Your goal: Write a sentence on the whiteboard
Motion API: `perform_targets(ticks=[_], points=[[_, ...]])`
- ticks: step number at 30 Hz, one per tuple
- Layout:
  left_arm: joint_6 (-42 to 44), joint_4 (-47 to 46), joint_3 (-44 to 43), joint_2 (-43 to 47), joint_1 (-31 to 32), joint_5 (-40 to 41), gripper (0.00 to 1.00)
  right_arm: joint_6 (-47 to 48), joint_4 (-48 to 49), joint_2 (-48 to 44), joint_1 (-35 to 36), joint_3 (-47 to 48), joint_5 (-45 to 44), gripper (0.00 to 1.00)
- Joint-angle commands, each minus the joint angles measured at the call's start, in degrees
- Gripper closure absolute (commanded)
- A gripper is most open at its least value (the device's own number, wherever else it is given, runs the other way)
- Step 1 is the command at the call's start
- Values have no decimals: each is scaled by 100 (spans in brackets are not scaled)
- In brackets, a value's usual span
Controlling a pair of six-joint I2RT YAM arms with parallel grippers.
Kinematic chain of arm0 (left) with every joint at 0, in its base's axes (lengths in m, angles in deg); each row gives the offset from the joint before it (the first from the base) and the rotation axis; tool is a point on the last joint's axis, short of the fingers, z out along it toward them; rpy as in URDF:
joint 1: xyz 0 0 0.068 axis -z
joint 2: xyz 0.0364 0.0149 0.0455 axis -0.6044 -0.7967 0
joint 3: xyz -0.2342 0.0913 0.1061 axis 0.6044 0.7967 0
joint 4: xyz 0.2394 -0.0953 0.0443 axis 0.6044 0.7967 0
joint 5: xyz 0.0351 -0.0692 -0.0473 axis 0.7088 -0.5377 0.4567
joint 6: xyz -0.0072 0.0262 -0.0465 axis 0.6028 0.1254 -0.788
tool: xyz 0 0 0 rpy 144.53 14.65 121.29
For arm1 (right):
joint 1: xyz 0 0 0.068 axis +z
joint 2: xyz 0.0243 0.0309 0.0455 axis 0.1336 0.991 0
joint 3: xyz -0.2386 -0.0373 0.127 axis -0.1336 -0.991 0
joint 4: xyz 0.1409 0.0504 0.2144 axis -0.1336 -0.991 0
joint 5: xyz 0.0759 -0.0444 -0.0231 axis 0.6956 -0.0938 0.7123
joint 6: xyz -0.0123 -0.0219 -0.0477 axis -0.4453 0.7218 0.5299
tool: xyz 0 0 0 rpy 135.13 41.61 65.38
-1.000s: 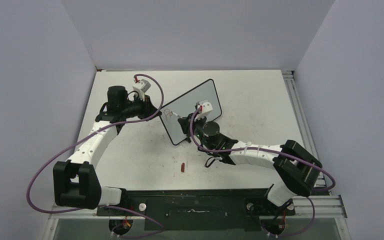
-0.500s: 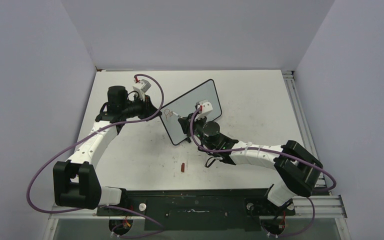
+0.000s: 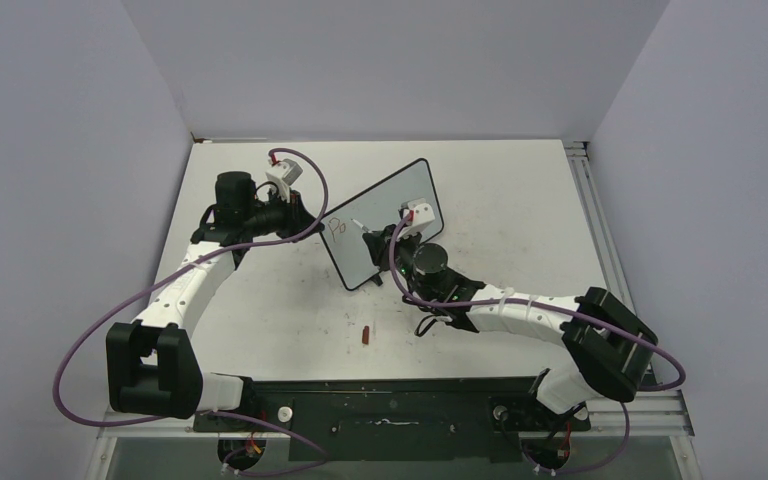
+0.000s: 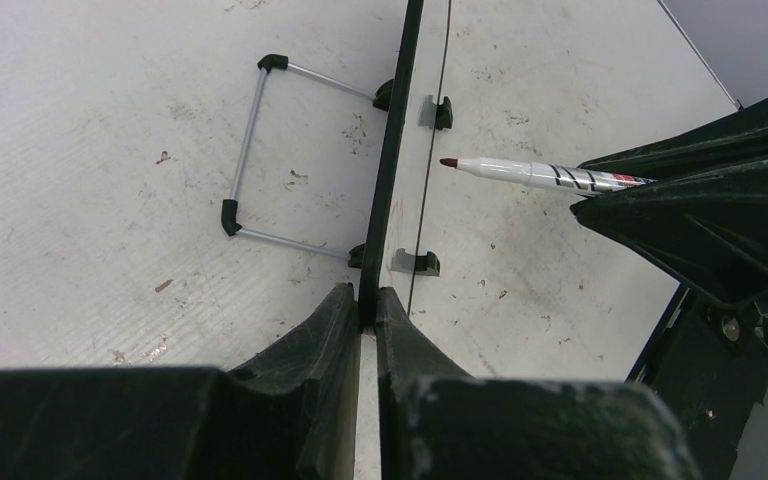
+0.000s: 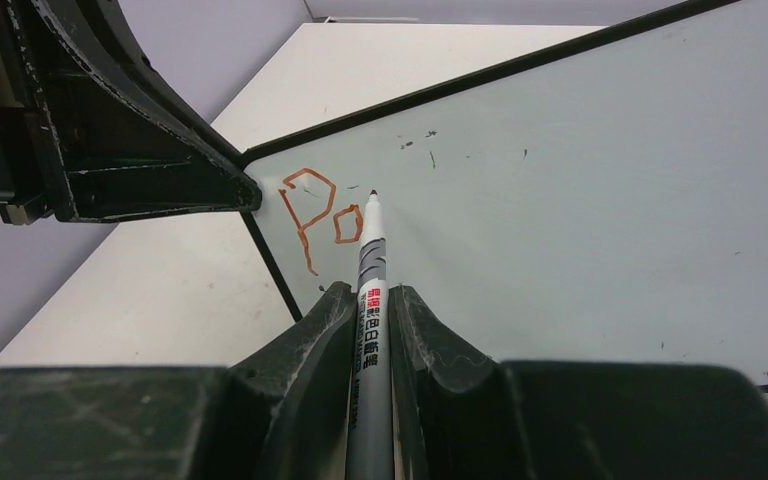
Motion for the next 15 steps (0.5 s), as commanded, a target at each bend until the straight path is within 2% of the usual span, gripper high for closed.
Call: perform_targets(ticks=[1, 15], points=[[163, 50, -247, 131, 0, -11, 100, 81, 202, 46, -22, 109, -68, 95], [161, 53, -258, 105, -1, -34, 100, 70, 269, 242, -109, 221, 32, 95]])
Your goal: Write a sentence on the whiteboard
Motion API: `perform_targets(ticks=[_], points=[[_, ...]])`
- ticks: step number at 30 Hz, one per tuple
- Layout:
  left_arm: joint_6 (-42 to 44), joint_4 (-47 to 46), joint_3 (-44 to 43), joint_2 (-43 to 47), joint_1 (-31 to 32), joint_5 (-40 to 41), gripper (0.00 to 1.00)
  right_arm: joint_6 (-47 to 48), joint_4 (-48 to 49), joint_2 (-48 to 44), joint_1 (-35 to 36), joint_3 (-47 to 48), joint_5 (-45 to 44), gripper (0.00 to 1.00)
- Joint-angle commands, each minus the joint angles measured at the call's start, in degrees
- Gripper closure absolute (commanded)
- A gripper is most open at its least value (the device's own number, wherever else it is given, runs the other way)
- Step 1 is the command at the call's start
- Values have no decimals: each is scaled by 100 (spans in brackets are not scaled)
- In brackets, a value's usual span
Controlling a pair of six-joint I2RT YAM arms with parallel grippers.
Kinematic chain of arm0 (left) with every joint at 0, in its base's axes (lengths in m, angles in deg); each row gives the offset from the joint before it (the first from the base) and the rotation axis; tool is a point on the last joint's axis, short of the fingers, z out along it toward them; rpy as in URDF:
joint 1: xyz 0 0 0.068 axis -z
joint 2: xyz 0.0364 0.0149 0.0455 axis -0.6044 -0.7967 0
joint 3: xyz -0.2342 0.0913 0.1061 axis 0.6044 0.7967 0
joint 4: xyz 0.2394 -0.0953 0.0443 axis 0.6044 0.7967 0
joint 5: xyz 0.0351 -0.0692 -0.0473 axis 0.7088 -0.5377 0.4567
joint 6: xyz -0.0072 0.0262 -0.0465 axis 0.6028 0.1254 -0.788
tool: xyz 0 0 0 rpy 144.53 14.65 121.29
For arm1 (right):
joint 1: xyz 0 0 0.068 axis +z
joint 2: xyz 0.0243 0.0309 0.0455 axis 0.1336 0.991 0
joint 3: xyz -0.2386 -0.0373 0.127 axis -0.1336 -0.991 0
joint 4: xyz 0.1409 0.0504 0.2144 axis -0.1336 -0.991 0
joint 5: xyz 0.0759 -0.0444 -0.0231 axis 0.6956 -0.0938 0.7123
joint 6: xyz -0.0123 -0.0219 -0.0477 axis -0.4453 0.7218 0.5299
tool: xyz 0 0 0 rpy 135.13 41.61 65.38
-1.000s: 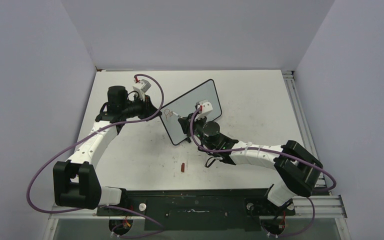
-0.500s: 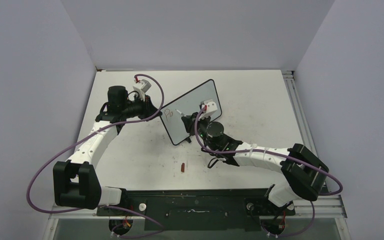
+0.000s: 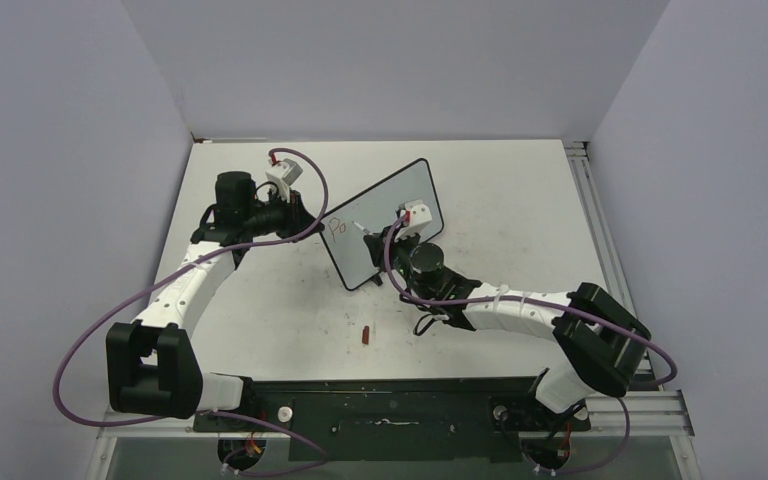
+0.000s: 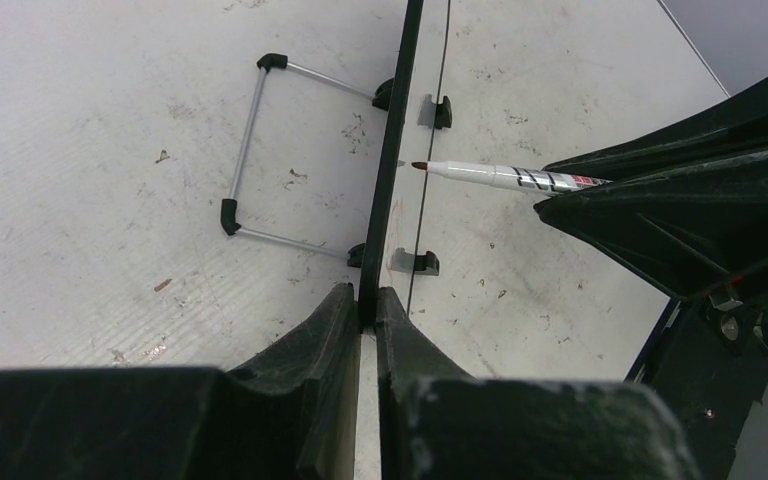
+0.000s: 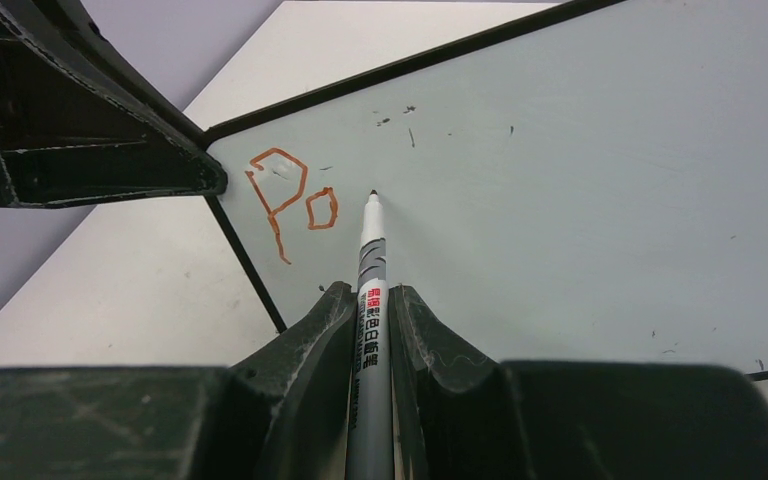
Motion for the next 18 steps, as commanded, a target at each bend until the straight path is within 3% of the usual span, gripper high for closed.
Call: perform_targets(ticks=[1, 18], points=[[164, 36, -250, 100, 0, -30, 100, 28, 272, 57, -66, 217, 31, 95], [166, 30, -250, 88, -1, -30, 100, 60, 422, 126, -86, 293, 89, 95]])
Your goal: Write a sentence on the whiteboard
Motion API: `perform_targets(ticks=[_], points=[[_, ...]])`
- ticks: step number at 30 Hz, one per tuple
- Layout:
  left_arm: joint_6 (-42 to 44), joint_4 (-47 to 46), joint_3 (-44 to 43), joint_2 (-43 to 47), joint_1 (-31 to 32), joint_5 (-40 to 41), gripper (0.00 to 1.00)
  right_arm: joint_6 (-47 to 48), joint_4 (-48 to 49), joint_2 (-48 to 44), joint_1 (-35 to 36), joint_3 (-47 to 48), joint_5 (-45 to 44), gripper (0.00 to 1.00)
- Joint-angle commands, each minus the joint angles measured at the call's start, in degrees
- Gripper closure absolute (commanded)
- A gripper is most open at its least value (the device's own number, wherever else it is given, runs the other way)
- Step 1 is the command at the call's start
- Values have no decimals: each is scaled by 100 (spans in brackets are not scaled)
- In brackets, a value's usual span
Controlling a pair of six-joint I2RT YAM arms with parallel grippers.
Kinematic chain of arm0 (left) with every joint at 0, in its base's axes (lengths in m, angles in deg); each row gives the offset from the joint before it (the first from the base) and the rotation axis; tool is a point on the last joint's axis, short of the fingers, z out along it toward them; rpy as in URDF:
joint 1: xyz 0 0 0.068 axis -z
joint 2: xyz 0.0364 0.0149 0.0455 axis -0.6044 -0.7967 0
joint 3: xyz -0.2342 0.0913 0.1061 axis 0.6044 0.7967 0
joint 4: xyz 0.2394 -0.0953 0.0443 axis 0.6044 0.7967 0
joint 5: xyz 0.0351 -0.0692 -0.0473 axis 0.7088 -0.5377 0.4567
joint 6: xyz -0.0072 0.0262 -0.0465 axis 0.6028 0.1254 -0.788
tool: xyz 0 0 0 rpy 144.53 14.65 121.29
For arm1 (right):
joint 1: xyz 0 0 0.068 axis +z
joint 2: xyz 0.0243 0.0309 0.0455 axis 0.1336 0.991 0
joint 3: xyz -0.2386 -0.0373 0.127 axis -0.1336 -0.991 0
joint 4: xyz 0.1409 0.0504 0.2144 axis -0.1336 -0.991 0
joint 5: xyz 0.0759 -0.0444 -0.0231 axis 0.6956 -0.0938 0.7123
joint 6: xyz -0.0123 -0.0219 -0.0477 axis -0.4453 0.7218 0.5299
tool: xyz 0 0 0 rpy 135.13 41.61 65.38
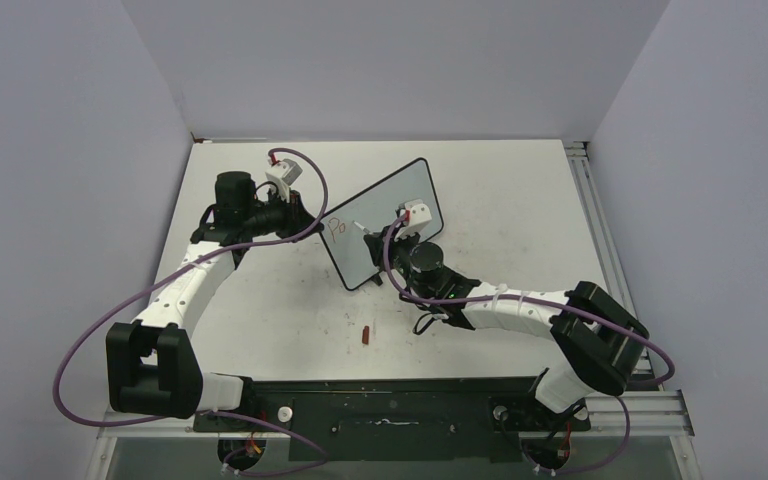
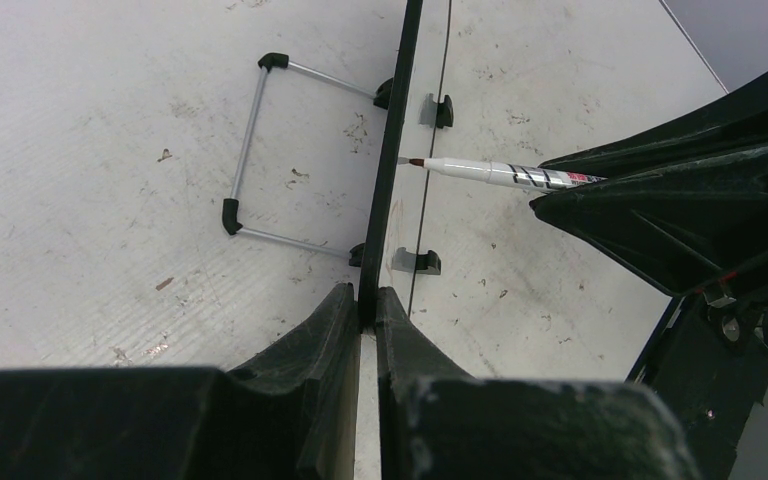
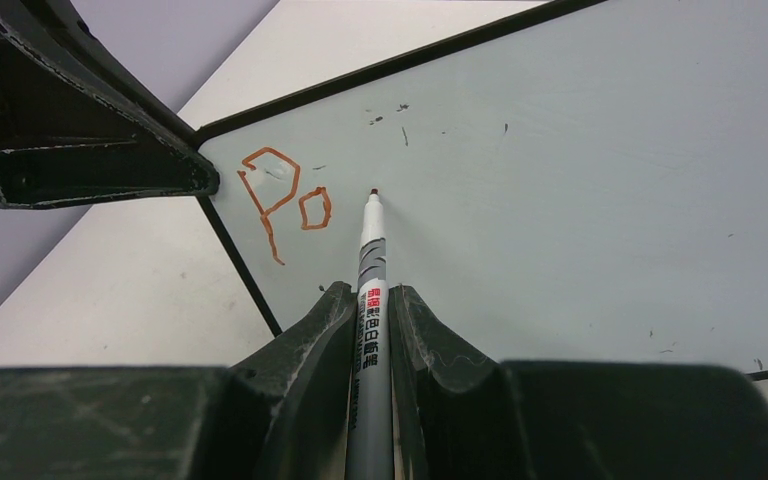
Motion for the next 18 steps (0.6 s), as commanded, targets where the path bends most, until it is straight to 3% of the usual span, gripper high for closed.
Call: perform_targets(ticks=[1, 18], points=[[171, 24, -247, 91, -2, -31, 100, 67, 386, 26, -26, 283, 73, 95], [161, 25, -245, 92, 3, -41, 100, 10, 400, 84, 8, 215, 194, 95]])
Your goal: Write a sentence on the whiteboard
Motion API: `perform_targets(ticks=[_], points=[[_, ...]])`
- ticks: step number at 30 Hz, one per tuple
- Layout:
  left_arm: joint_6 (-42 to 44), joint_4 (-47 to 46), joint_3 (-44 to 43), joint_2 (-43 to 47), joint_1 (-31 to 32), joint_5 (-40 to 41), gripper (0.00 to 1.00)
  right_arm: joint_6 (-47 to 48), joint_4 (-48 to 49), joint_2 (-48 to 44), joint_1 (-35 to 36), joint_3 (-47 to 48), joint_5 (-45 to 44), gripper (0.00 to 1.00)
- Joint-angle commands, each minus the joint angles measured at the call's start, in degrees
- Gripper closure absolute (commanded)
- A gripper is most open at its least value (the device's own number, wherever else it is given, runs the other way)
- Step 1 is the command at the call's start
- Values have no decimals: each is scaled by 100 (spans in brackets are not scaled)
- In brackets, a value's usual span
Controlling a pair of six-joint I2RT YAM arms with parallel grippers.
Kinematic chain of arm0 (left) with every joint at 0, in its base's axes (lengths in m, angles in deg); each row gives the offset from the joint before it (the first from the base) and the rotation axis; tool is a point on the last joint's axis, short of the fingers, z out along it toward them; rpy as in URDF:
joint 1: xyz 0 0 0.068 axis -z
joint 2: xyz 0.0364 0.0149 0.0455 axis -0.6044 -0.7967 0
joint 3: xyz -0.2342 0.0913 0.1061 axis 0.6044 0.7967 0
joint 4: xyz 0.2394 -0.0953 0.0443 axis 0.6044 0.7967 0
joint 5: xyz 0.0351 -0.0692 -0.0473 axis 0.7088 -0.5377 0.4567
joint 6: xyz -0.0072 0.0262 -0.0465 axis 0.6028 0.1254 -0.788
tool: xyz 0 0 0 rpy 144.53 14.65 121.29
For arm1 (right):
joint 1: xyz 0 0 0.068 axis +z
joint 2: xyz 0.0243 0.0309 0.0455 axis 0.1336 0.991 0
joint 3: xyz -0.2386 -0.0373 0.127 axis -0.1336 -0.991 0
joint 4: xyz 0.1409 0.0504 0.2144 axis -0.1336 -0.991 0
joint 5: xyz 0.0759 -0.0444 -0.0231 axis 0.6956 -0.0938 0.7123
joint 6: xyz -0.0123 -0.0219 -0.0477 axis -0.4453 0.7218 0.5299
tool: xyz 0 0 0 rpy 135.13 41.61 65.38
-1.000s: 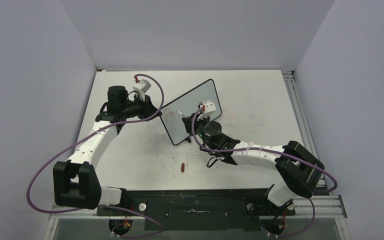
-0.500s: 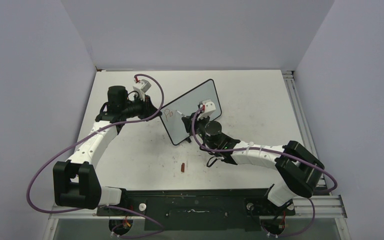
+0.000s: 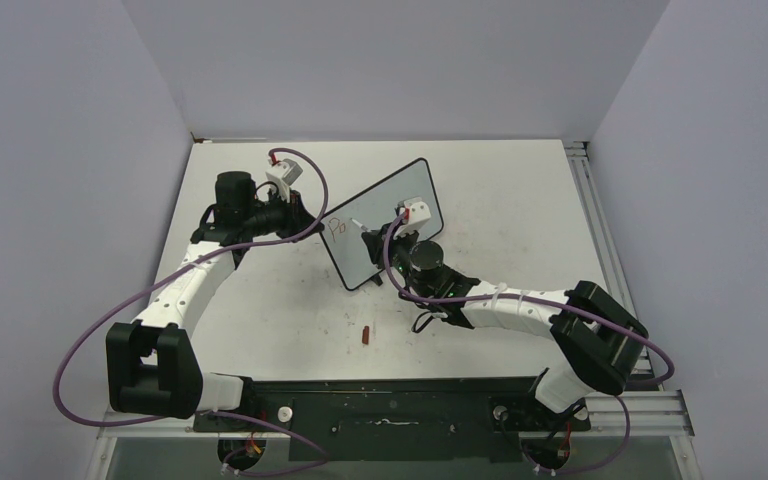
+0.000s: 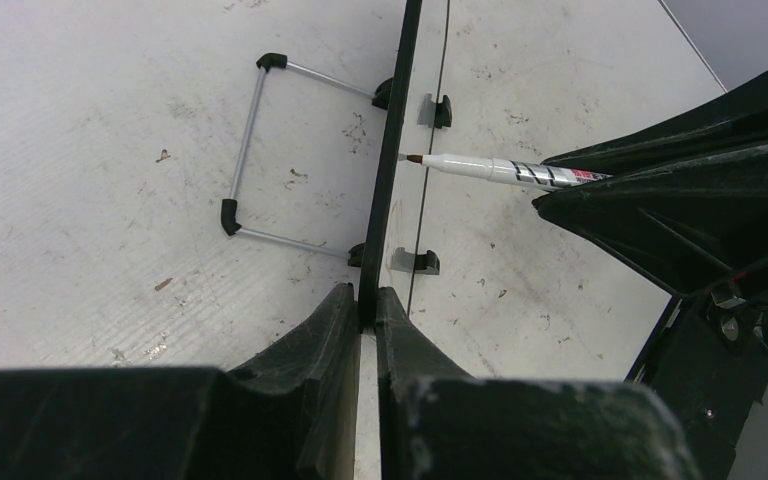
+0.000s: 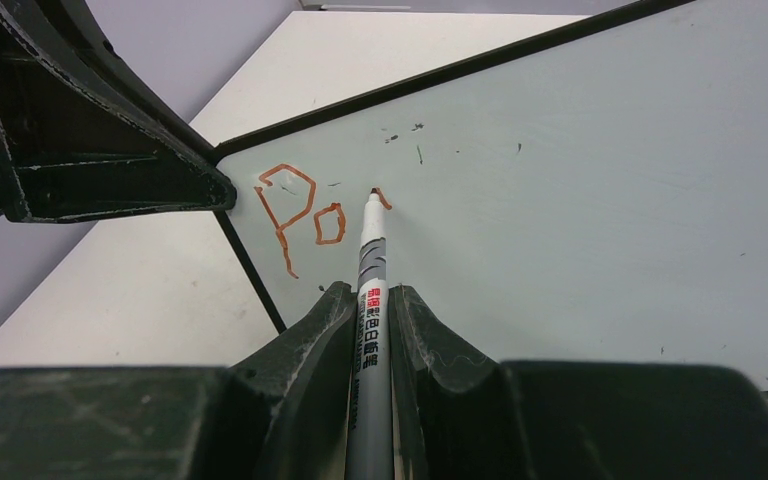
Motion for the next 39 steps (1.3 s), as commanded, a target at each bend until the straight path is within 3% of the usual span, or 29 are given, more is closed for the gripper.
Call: perform_targets(ticks=[1, 39], points=[[162, 23, -240, 91, 0, -41, 100, 0, 327, 65, 25, 125, 131, 95], [159, 22, -243, 100, 3, -41, 100, -178, 135, 95, 145, -205, -391, 95]])
